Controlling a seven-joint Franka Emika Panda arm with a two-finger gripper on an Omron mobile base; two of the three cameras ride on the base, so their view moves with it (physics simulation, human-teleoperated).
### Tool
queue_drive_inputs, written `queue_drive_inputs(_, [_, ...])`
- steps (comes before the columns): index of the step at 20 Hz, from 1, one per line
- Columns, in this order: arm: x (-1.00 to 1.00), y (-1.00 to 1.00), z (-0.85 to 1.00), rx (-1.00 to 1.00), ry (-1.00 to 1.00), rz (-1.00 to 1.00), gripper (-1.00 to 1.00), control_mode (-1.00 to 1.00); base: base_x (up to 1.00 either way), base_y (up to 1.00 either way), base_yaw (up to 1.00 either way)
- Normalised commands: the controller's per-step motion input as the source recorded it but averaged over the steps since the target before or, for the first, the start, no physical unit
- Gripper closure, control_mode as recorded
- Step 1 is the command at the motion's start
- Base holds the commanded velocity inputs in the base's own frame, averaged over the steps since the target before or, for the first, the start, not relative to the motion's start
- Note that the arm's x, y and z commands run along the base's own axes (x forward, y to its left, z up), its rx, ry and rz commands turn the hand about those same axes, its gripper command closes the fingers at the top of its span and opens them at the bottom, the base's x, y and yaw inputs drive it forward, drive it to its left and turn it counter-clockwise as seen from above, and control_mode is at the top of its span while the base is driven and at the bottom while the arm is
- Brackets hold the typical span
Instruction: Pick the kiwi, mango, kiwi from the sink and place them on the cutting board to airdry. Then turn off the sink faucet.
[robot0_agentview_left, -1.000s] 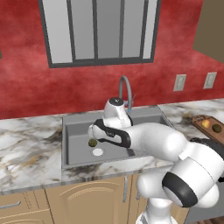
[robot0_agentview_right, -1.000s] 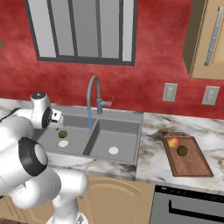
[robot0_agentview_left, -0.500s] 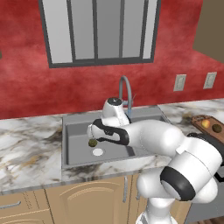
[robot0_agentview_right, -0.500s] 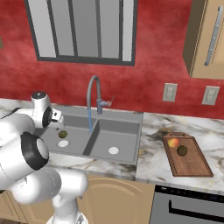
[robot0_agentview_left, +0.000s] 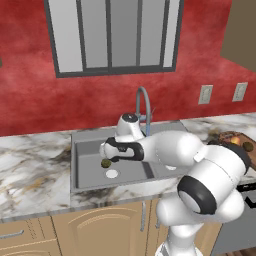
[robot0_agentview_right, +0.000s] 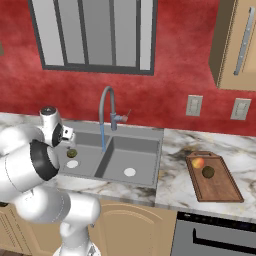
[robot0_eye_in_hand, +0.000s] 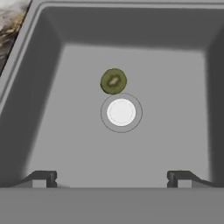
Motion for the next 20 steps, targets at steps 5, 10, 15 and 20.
queue_drive_inputs(5, [0.19, 0.00, -0.10, 0.00, 0.00, 0.00, -1.00, -1.00, 0.00, 0.00, 0.00])
queue_drive_inputs(10, [0.17, 0.01, -0.09, 0.00, 0.00, 0.00, -1.00, -1.00, 0.00, 0.00, 0.00])
queue_drive_inputs(15, [0.19, 0.04, -0.10, 0.00, 0.00, 0.00, -1.00, -1.00, 0.00, 0.00, 0.00])
queue_drive_inputs(20, [0.16, 0.05, -0.15, 0.00, 0.00, 0.00, -1.00, -1.00, 0.00, 0.00, 0.00])
